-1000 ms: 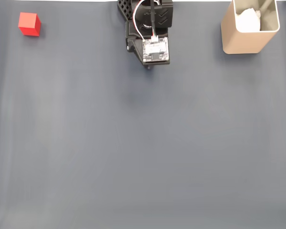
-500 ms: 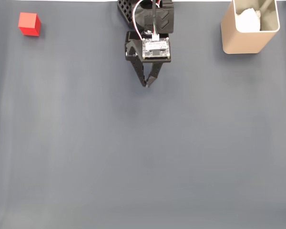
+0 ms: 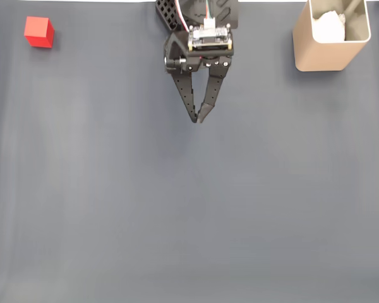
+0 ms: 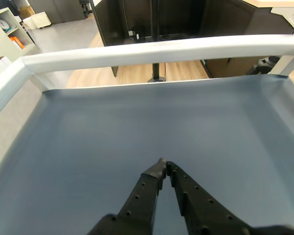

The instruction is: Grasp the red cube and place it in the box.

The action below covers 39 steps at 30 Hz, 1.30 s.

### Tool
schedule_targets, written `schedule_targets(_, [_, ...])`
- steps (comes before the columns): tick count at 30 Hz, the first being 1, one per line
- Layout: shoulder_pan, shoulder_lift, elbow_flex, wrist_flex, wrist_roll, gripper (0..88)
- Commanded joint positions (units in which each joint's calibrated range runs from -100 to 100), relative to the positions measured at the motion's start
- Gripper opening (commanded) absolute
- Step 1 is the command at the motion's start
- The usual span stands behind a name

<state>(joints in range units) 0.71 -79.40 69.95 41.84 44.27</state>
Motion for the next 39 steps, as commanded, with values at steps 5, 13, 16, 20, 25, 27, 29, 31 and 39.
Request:
schedule_targets(5, [7.27,9.09,-15.52,4.49,0.78,0.2])
schedule_targets(13, [15.15,15.66,-25.46,6.71,0.73,0.2])
schedule_targets(16, [18.7,17.91,-28.38,7.94,0.49,0.2])
schedule_targets(20, [23.39,20.68,-31.11,10.4,0.44,0.2])
schedule_targets(25, [28.36,23.19,-34.3,12.7,0.24,0.2])
schedule_targets(27, [29.99,23.71,-35.03,12.86,0.15,0.2])
schedule_targets(29, [31.55,24.32,-35.76,12.94,-0.05,0.2])
schedule_targets(31, [33.12,25.01,-36.58,13.11,-0.15,0.2])
schedule_targets(39, [39.22,28.9,-40.05,13.85,-0.59,0.2])
